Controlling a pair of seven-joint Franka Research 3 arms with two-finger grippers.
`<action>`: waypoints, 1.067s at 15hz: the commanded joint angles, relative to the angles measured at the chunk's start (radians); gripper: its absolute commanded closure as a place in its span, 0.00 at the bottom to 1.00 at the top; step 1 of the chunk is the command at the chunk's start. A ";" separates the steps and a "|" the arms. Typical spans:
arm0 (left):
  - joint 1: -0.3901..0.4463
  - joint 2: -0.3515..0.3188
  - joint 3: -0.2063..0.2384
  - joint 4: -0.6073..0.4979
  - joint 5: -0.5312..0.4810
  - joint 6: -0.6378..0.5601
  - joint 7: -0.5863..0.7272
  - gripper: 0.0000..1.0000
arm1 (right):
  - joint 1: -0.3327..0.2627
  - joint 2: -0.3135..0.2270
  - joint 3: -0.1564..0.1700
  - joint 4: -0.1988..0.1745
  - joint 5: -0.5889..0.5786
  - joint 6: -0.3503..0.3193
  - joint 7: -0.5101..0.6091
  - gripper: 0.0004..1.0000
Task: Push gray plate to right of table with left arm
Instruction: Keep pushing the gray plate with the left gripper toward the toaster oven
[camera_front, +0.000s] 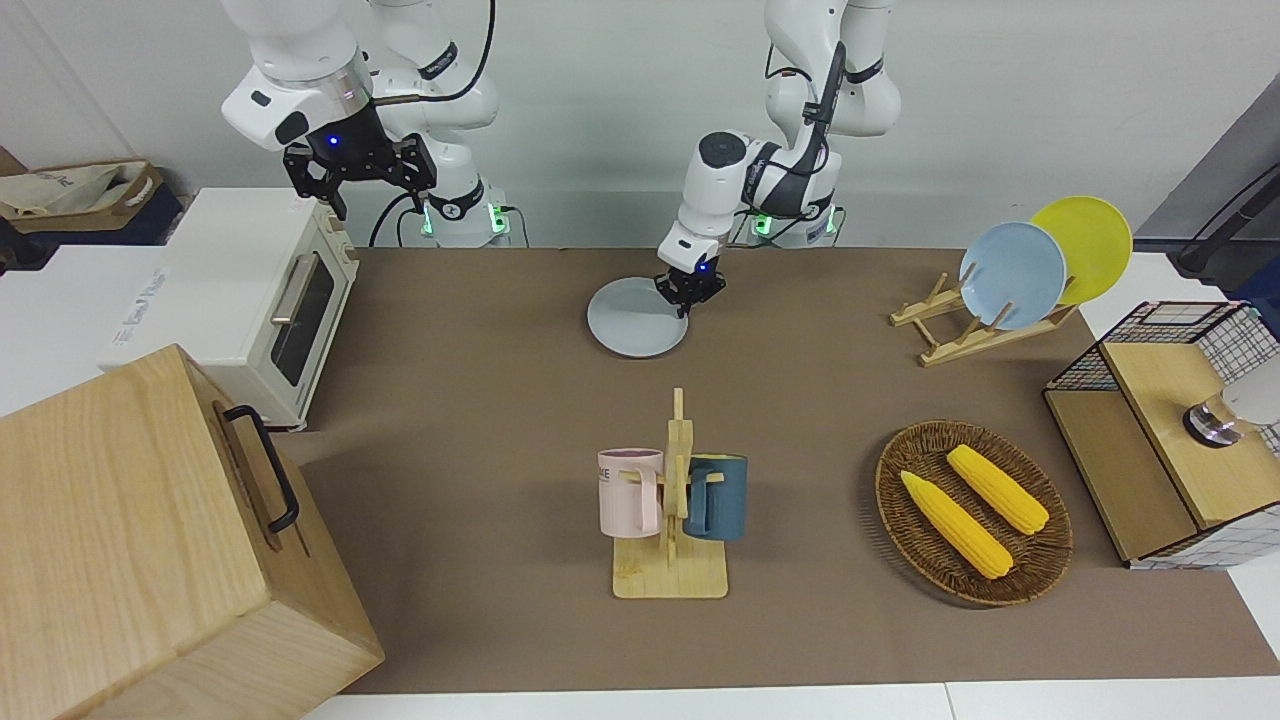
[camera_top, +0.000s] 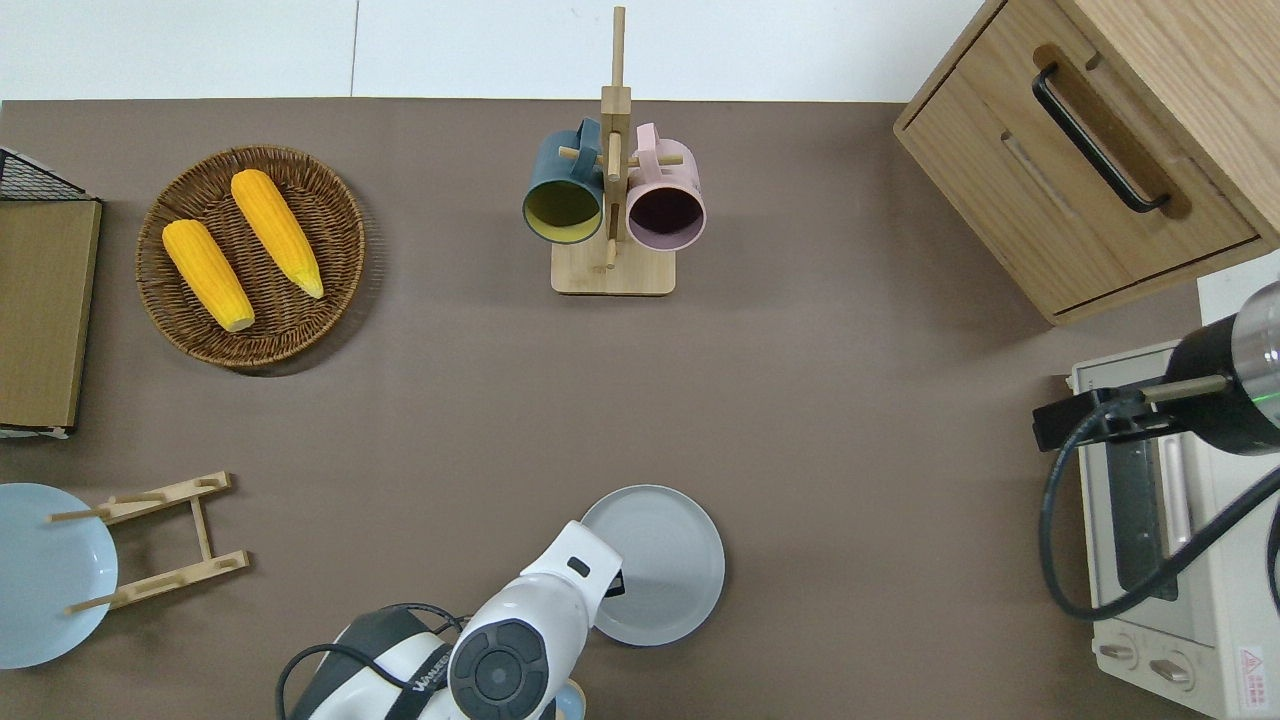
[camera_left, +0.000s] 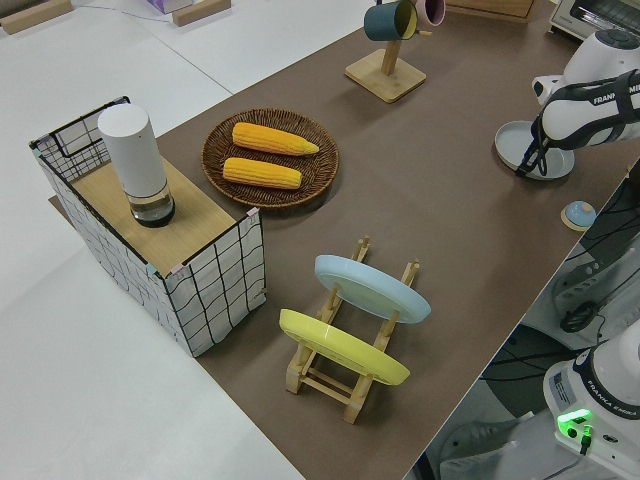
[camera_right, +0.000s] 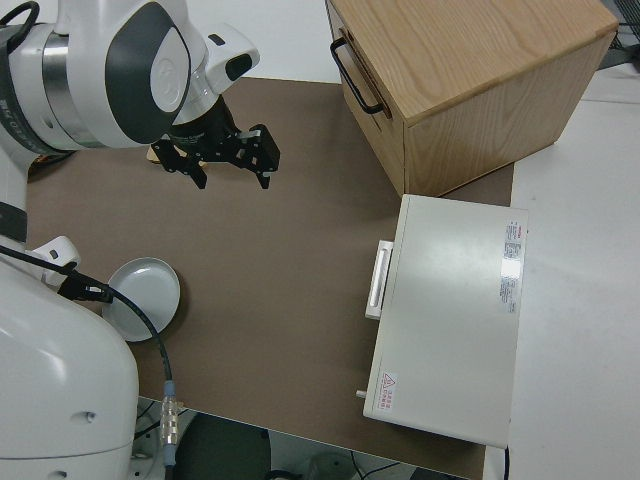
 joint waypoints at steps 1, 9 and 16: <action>-0.057 0.136 -0.006 0.072 0.085 0.015 -0.148 1.00 | -0.020 -0.002 0.016 0.009 0.004 -0.016 0.013 0.02; -0.139 0.282 -0.006 0.269 0.228 -0.095 -0.375 1.00 | -0.020 -0.002 0.016 0.009 0.004 -0.016 0.012 0.02; -0.208 0.398 -0.006 0.436 0.297 -0.159 -0.513 1.00 | -0.019 -0.002 0.016 0.009 0.004 -0.016 0.013 0.02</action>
